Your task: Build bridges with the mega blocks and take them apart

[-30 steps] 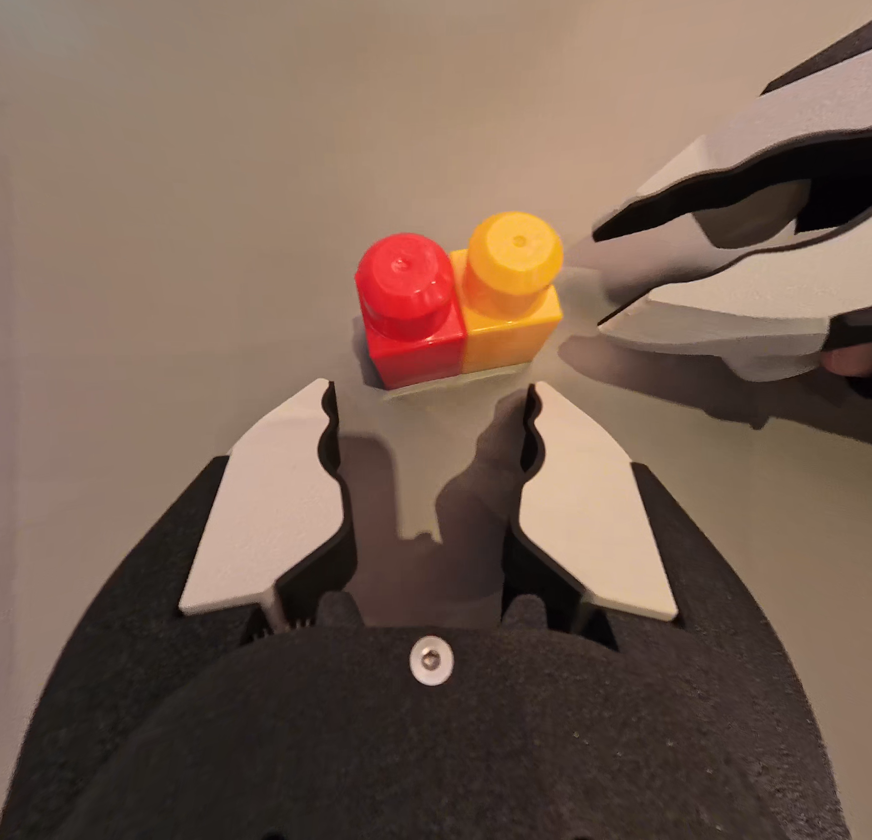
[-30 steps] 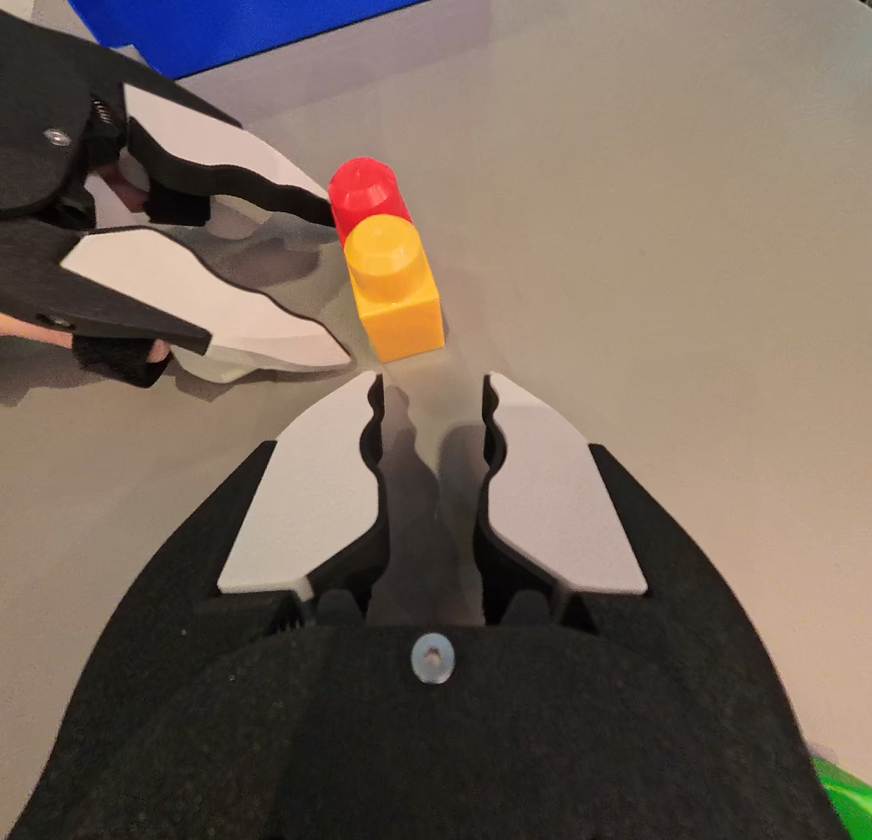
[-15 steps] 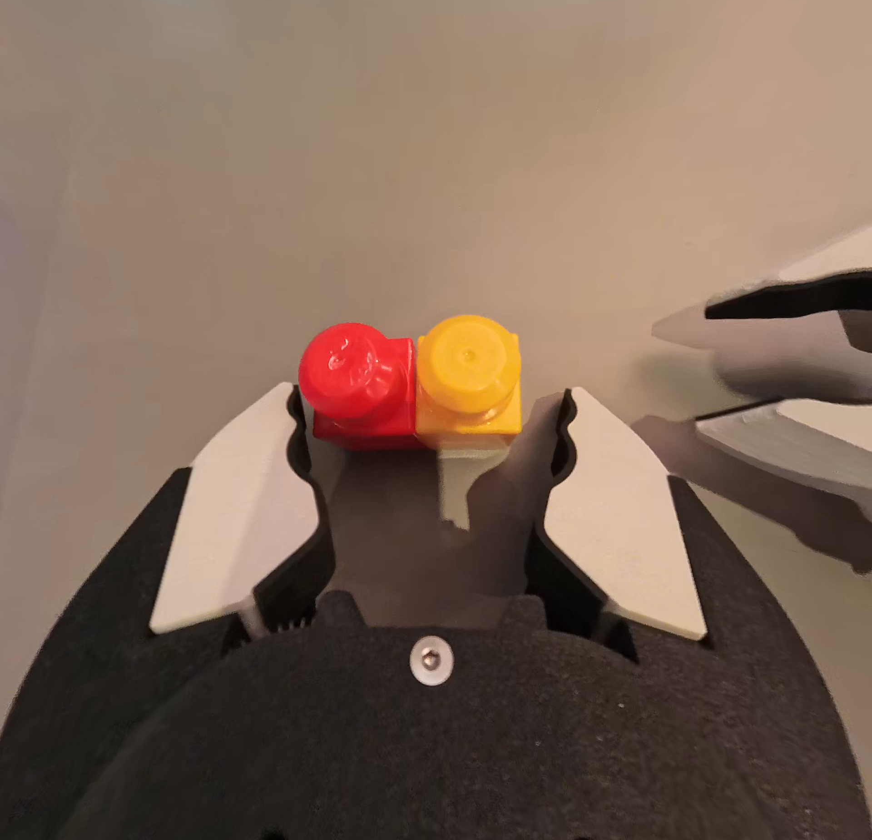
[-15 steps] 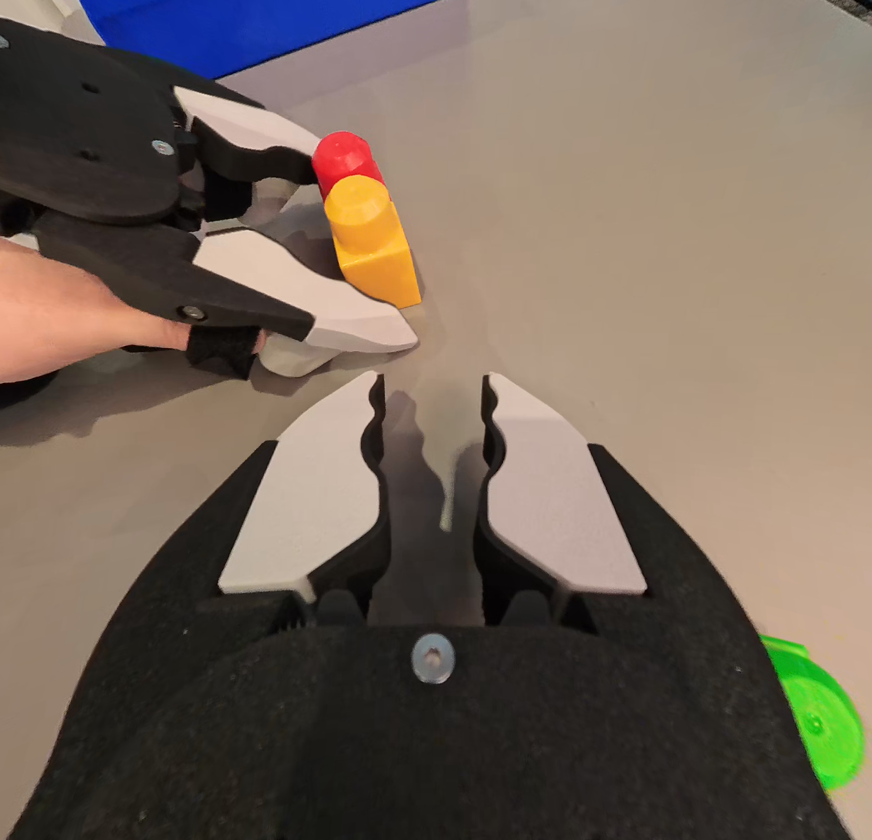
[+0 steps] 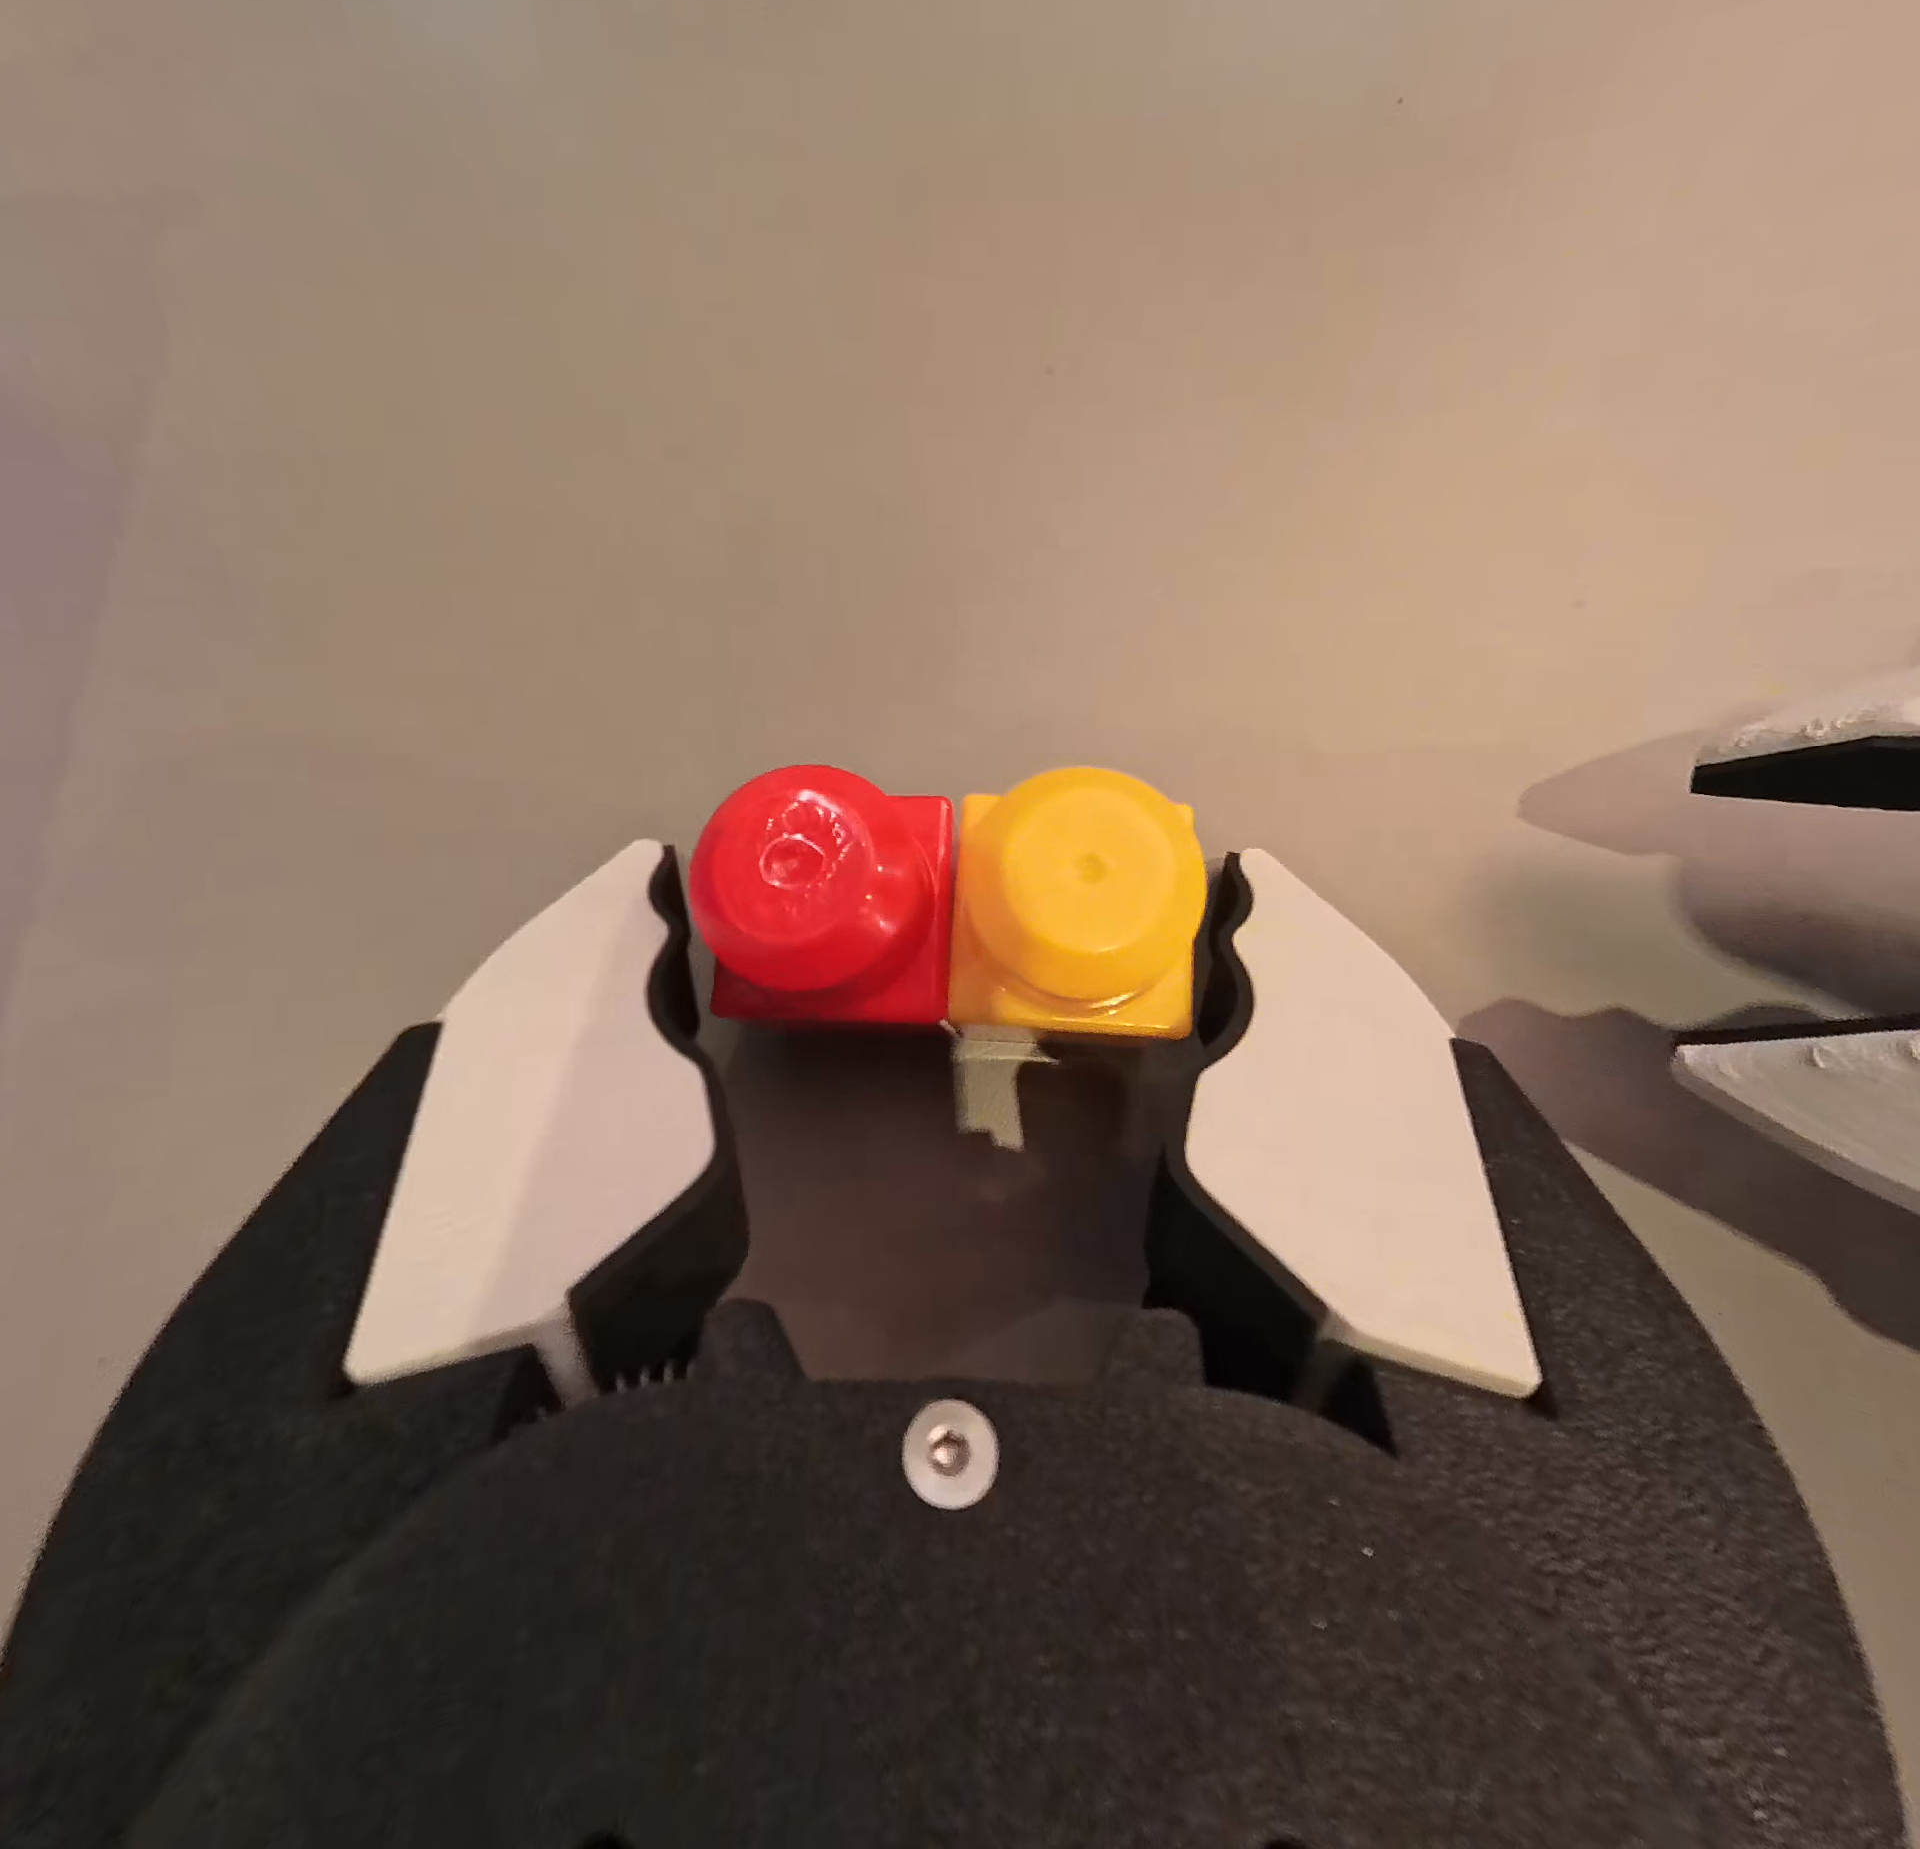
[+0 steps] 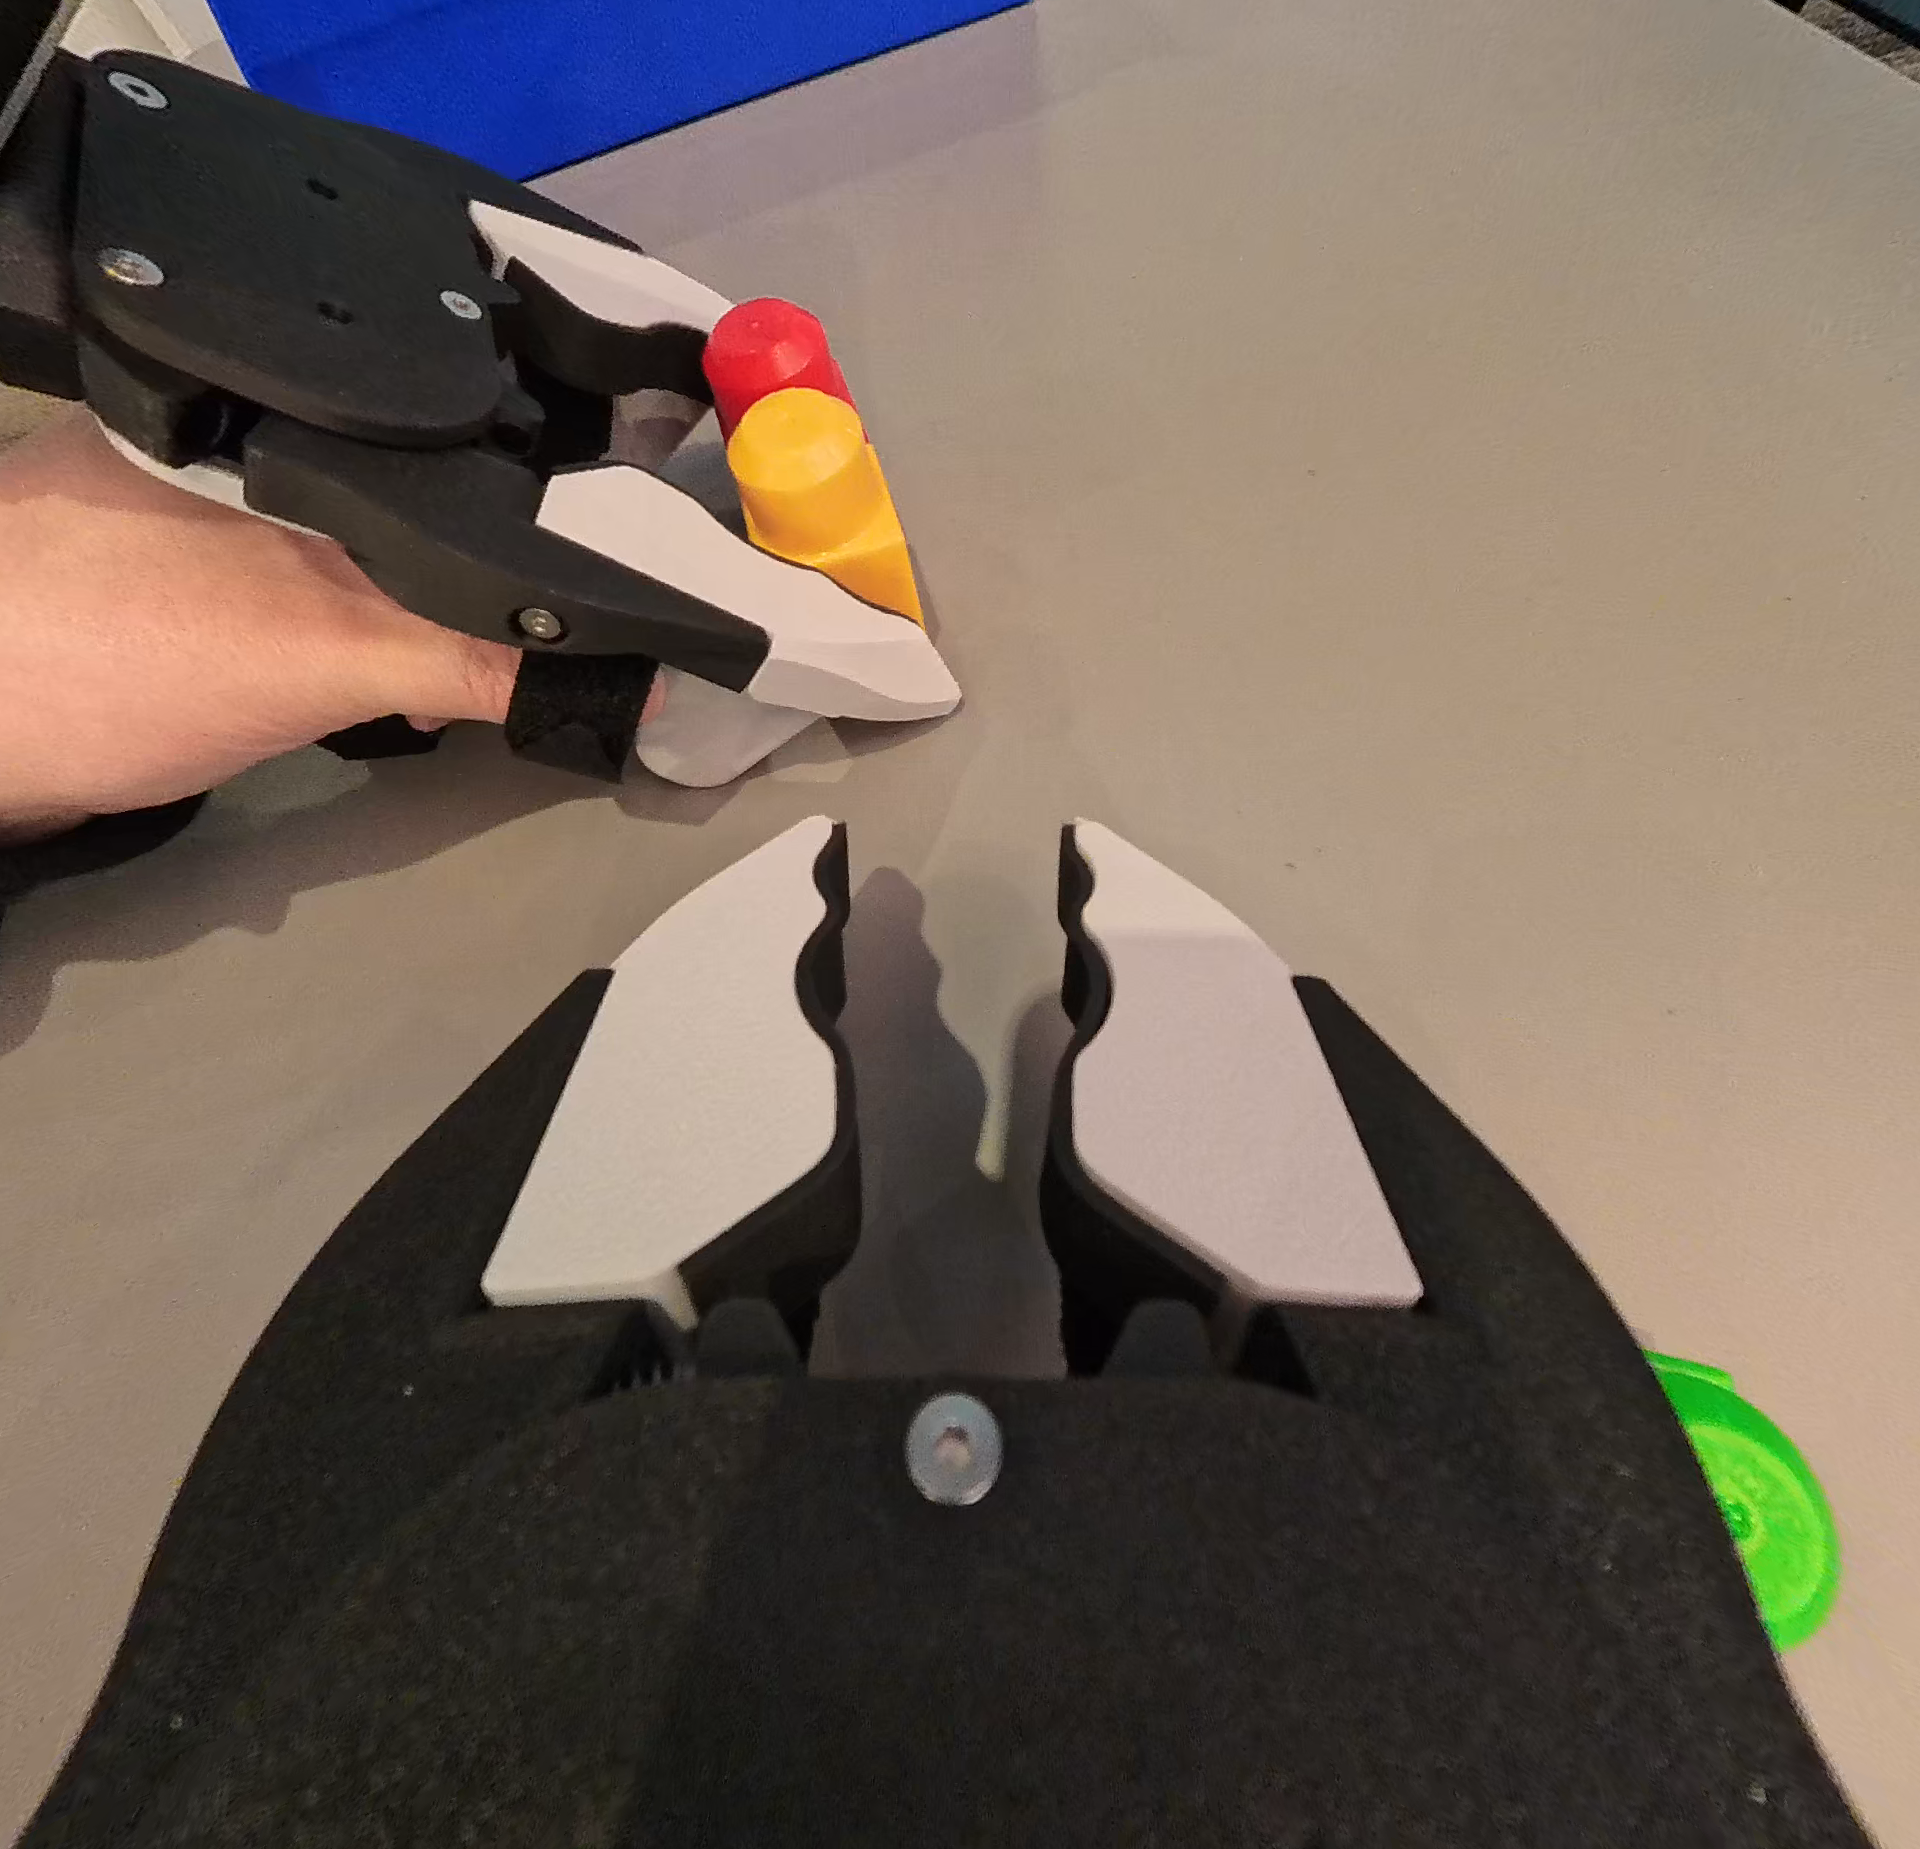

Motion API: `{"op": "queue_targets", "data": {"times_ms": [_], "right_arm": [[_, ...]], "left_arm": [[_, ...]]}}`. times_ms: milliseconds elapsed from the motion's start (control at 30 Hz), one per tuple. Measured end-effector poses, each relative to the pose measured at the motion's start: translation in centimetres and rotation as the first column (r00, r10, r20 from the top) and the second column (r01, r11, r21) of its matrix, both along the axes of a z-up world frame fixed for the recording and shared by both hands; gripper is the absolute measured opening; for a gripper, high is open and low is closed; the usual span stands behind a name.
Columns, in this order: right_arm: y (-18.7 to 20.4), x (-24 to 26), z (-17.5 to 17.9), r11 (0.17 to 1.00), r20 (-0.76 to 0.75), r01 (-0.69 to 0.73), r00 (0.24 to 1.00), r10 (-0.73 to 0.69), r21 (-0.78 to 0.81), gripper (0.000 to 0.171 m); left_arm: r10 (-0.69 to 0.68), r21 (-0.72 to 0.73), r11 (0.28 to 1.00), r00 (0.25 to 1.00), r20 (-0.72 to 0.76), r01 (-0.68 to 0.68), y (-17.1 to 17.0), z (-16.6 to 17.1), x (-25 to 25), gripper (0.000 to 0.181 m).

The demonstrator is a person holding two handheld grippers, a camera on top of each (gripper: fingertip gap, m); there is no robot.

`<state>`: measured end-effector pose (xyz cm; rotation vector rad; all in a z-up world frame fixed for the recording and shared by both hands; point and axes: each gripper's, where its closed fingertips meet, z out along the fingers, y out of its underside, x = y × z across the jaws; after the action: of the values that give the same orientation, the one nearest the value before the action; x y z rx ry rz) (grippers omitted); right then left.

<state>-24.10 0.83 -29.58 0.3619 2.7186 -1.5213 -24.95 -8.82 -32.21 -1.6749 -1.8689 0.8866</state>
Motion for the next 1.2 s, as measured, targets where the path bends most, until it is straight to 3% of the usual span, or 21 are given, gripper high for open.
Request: {"op": "queue_targets", "data": {"times_ms": [467,600,900,1033,1200], "right_arm": [[0.2,0.0,0.1,1.0,0.003,0.003,1.0,-0.003,-0.003,0.038],[0.5,-0.1,0.8,1.0,-0.002,0.015,1.0,-0.015,-0.028,0.038],[2.3,-1.3,3.2,0.986,0.036,0.075,0.997,-0.071,-0.148,0.038],[1.2,-0.6,2.6,0.986,0.089,0.054,0.995,-0.041,-0.155,0.038],[-2.6,-0.9,1.6,0.998,-0.054,0.001,0.999,-0.005,-0.067,0.033]], "left_arm": [[-0.041,0.013,0.999,0.999,-0.008,0.041,0.2,0.1,0.0,0.09],[-0.101,-0.015,0.995,0.993,-0.067,0.1,0.3,1.1,-0.1,0.086],[-0.252,0.004,0.968,0.968,-0.01,0.252,0.7,0.4,0.8,0.087],[-0.361,0.024,0.933,0.931,0.061,0.36,1.0,-0.1,2.4,0.087],[-0.426,0.024,0.905,0.903,0.058,0.425,0.8,-0.1,3.1,0.086]]}}
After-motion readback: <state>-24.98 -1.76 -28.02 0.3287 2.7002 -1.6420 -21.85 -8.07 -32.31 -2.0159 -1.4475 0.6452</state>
